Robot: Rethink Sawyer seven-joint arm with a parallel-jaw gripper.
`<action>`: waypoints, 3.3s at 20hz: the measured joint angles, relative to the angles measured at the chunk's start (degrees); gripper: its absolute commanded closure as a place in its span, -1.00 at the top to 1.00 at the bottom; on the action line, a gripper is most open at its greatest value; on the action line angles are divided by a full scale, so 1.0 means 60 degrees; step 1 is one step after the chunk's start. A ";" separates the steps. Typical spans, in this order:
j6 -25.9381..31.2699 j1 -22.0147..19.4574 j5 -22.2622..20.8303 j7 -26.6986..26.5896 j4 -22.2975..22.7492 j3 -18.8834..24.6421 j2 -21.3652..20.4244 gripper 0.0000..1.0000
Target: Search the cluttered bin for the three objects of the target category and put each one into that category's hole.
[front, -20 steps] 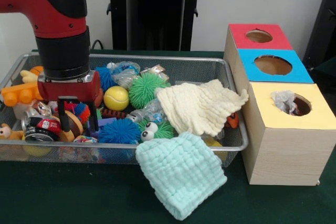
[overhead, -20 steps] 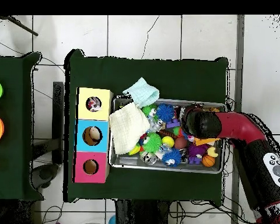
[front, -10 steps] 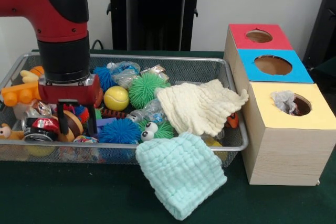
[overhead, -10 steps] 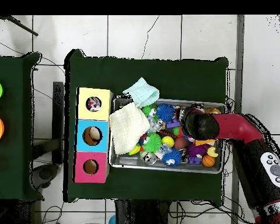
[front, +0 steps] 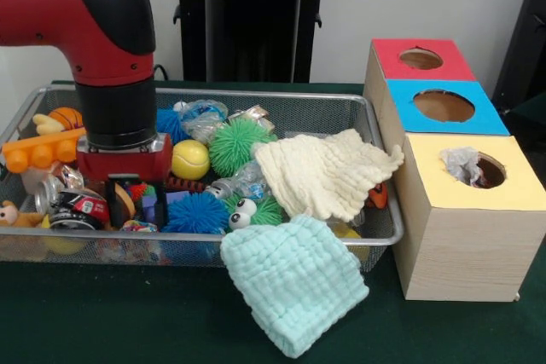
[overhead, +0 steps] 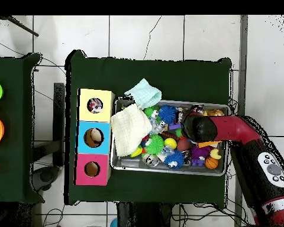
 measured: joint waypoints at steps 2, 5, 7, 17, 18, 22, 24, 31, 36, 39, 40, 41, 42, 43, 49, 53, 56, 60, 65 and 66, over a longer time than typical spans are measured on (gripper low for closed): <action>-0.0053 0.0063 -0.0069 0.0000 -0.0033 0.0000 0.0112 1.00; -0.0146 0.0095 -0.0096 0.0000 -0.0079 0.0000 0.0220 1.00; -0.0195 0.0095 -0.0100 0.0000 -0.0109 0.0000 0.0260 1.00; -0.0345 0.0085 -0.0102 0.0000 -0.0340 0.0001 0.0620 1.00; -0.0343 0.0078 -0.0100 0.0002 -0.0365 0.0001 0.0643 1.00; -0.0344 0.0052 -0.0104 0.0000 -0.0481 0.0005 0.0690 1.00; -0.0345 0.0042 -0.0106 0.0000 -0.0523 0.0004 0.0702 -1.00; -0.0345 0.0032 -0.0104 0.0000 -0.0561 0.0008 0.0723 -1.00; -0.0341 0.0056 -0.0094 0.0000 -0.0452 0.0003 0.0521 -1.00; -0.0264 0.0106 0.0004 0.0000 -0.0333 0.0003 0.0231 -1.00; -0.0229 0.0125 0.0043 0.0000 -0.0299 0.0004 0.0135 -1.00; -0.0138 0.0155 0.0133 0.0000 -0.0246 0.0010 -0.0032 -1.00; -0.0047 0.0185 0.0223 0.0000 -0.0194 0.0015 -0.0198 -1.00; 0.0243 0.0244 0.0507 0.0000 -0.0083 0.0041 -0.0608 -1.00; 0.1298 0.0413 0.1291 0.0000 -0.0029 0.0096 -0.1619 -1.00; 0.2183 0.0625 0.1806 0.0000 -0.0030 0.0095 -0.2399 -1.00; 0.2551 0.0843 0.1992 0.0000 -0.0050 0.0094 -0.2745 -1.00; 0.2828 0.1218 0.2150 0.0000 -0.0095 0.0083 -0.3045 -1.00; 0.3229 0.2116 0.2507 0.0000 -0.0231 -0.0041 -0.3401 -1.00; 0.3298 0.2308 0.2571 0.0002 -0.0263 -0.0074 -0.3444 -1.00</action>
